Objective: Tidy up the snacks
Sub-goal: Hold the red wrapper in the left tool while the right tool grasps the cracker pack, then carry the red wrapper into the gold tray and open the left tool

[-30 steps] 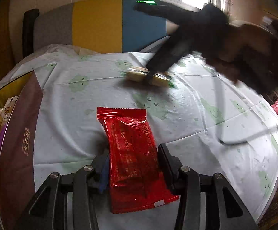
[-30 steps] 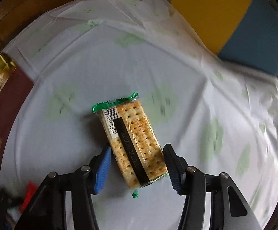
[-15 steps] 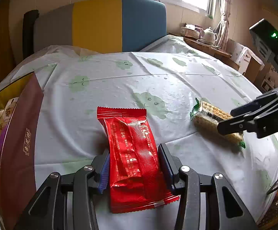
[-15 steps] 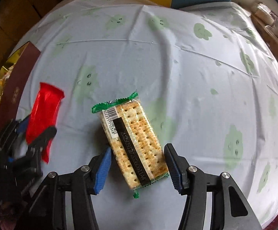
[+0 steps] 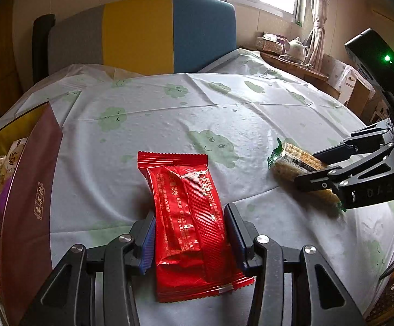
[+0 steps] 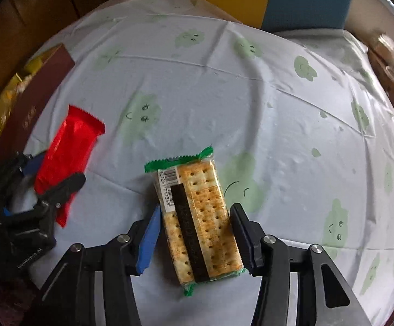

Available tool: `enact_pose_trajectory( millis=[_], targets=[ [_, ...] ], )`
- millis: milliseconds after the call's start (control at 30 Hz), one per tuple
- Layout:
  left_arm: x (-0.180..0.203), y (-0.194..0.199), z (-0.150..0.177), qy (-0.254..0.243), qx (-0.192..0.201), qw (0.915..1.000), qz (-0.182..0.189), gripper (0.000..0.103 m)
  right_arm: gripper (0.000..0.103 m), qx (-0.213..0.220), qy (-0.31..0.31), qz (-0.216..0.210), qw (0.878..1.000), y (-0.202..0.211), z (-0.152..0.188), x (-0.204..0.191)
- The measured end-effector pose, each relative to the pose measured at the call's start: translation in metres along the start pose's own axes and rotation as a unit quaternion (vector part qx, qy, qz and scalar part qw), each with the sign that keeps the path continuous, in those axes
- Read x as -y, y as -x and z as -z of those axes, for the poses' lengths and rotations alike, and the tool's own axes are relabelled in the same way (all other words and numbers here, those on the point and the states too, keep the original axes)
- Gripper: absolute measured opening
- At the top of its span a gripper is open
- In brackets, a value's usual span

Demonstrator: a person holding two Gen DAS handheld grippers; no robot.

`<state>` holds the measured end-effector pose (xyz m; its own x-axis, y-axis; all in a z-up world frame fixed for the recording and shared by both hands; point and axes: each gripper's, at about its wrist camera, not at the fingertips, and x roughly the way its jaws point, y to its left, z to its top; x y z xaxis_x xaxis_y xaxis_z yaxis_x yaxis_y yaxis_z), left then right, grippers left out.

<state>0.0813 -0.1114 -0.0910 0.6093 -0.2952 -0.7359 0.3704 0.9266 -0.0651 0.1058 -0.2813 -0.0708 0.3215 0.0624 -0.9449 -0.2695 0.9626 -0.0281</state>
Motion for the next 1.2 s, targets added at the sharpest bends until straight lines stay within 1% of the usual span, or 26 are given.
enact_pose_trajectory(
  millis=[100,233,467,500,600,767,900,1033,1100,1200],
  targets=[
    [-0.001,0.0,-0.001,0.002,-0.003,1.0,0.002,0.047,0.051,-0.002,-0.002,0.0,1.0,0.0,0.001,-0.003],
    [-0.002,0.0,-0.003,0.004,-0.01,0.9999,0.005,0.046,0.053,-0.014,-0.009,-0.004,1.0,-0.004,0.005,-0.001],
    [-0.002,0.005,-0.01,0.01,-0.041,0.9991,0.003,0.043,0.052,-0.011,0.006,0.004,1.0,-0.006,0.002,-0.004],
    [-0.001,0.008,-0.011,0.008,-0.04,0.9991,0.005,0.043,0.052,-0.01,0.008,0.005,1.0,-0.018,0.004,-0.002],
    [0.004,0.023,-0.013,-0.003,-0.029,0.9995,0.012,0.043,0.052,-0.009,0.009,0.006,1.0,-0.021,0.007,-0.006],
    [-0.002,0.054,-0.021,-0.002,-0.006,0.9998,0.021,0.043,0.052,-0.006,0.012,0.01,1.0,-0.022,0.011,-0.011],
    [-0.027,0.079,-0.027,0.025,0.009,0.9996,0.013,0.043,0.05,-0.001,0.025,0.018,1.0,-0.023,0.015,-0.017],
    [-0.072,0.103,-0.026,0.071,0.022,0.9971,-0.017,0.043,0.05,0.003,0.029,0.023,0.999,-0.024,0.019,-0.021],
    [-0.1,0.114,-0.021,0.103,0.025,0.9936,-0.039,0.043,0.05,0.004,0.029,0.024,0.999,-0.023,0.02,-0.023],
    [-0.139,0.128,-0.012,0.152,0.029,0.9857,-0.068,0.043,0.05,0.004,0.03,0.024,0.999,-0.023,0.021,-0.024]
  ],
)
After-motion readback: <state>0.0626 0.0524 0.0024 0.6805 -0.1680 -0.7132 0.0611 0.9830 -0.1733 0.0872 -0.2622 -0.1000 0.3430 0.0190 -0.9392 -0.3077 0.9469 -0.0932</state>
